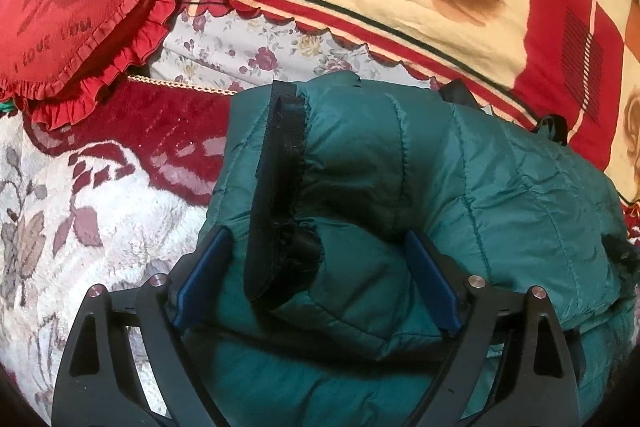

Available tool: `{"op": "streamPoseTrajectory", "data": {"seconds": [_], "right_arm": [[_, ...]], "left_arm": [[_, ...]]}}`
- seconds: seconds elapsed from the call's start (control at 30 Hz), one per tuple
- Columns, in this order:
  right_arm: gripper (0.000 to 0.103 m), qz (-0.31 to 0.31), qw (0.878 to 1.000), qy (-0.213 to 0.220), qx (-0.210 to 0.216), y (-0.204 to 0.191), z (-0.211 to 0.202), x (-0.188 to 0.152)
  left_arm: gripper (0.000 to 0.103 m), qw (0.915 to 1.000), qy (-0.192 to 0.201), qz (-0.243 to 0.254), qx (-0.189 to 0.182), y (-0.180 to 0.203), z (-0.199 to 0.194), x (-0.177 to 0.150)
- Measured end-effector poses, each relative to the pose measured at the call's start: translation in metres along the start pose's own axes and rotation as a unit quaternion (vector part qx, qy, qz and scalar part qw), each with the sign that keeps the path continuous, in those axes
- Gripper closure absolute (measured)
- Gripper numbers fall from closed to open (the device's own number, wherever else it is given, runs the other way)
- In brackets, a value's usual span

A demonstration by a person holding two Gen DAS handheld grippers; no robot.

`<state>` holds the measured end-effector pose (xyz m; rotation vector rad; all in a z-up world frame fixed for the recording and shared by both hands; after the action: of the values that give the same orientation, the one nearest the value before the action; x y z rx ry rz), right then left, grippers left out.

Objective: Fold large clothes

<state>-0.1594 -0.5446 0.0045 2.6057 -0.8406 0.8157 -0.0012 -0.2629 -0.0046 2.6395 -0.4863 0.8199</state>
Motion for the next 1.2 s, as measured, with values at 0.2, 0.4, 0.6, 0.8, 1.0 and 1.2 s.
{"op": "streamPoseTrajectory", "data": {"seconds": [0.2,0.4,0.6,0.8,1.0,1.2], "right_arm": [[0.029,-0.011,0.995,0.034,0.088,-0.048,-0.041,-0.012],[0.029,-0.08,0.995,0.02,0.048,-0.096,-0.013,-0.033],[0.027,-0.09,0.995,0.027,0.032,-0.098,-0.002,-0.038],[0.027,-0.03,0.995,0.036,0.085,-0.056,-0.043,-0.037],[0.021,-0.026,0.996,0.045,0.077,-0.007,-0.079,-0.07],[0.021,-0.012,0.996,0.019,0.087,0.032,-0.099,-0.113]], "left_arm": [[0.013,1.0,0.0,0.004,0.005,0.001,0.001,0.0],[0.013,1.0,0.002,0.005,0.004,-0.001,0.0,0.0],[0.011,0.9999,0.002,0.01,0.008,0.0,0.001,-0.001],[0.011,0.9997,0.016,0.013,0.012,-0.005,-0.028,-0.004],[0.011,0.9987,0.026,0.038,0.023,-0.012,-0.077,-0.027],[0.011,0.9988,0.027,0.038,0.013,-0.018,-0.12,-0.067]]}}
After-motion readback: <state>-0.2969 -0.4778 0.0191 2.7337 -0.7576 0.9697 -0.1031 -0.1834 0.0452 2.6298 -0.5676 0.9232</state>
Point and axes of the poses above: each gripper's, at about its wrist camera, not at the fingertips, and z roughly the way its jaws point, y to its right, x to its top, the point moved 5 cm from there along z, roughly the way its jaws point, and after that the axes turned 11 degrees about -x, right-handed, at the moved point
